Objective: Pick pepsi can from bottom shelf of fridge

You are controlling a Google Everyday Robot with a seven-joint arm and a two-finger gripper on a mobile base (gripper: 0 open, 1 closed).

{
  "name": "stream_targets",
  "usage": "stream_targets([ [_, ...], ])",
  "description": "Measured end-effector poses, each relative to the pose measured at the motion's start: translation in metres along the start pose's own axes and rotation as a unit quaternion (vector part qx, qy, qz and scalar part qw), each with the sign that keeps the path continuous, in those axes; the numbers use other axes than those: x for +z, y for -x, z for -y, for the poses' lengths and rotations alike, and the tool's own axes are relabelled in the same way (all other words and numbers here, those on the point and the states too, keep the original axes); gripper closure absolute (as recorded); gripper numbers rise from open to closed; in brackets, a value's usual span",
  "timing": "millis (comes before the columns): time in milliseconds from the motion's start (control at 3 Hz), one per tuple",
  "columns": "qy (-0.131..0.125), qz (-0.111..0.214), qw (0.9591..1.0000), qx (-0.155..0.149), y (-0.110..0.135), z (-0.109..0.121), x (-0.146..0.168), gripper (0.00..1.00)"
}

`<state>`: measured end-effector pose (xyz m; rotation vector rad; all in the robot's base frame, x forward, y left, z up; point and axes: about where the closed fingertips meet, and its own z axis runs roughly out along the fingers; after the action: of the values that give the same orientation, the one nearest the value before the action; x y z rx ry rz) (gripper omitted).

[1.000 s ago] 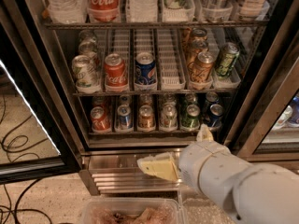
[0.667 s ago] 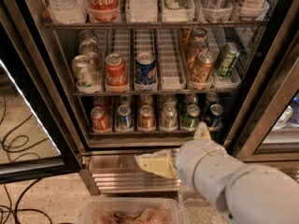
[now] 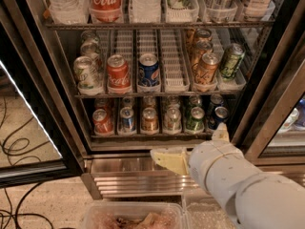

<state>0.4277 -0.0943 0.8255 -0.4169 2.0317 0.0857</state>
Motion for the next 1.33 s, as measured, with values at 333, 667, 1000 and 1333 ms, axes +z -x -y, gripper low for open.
stream_targets([
  [333,-0.039,0.008,0.9991,0.014,0.002,0.033,-0.013,0.00],
  [667,-0.054,0.020,0.9974,0.044,0.011,0.052,-0.019,0.00],
  [1000,-0.054,0.020,0.9974,0.044,0.011,0.052,-0.019,0.00],
  [1333,-0.048,0.048,0.9959,0.060,0.044,0.059,-0.014,0.00],
])
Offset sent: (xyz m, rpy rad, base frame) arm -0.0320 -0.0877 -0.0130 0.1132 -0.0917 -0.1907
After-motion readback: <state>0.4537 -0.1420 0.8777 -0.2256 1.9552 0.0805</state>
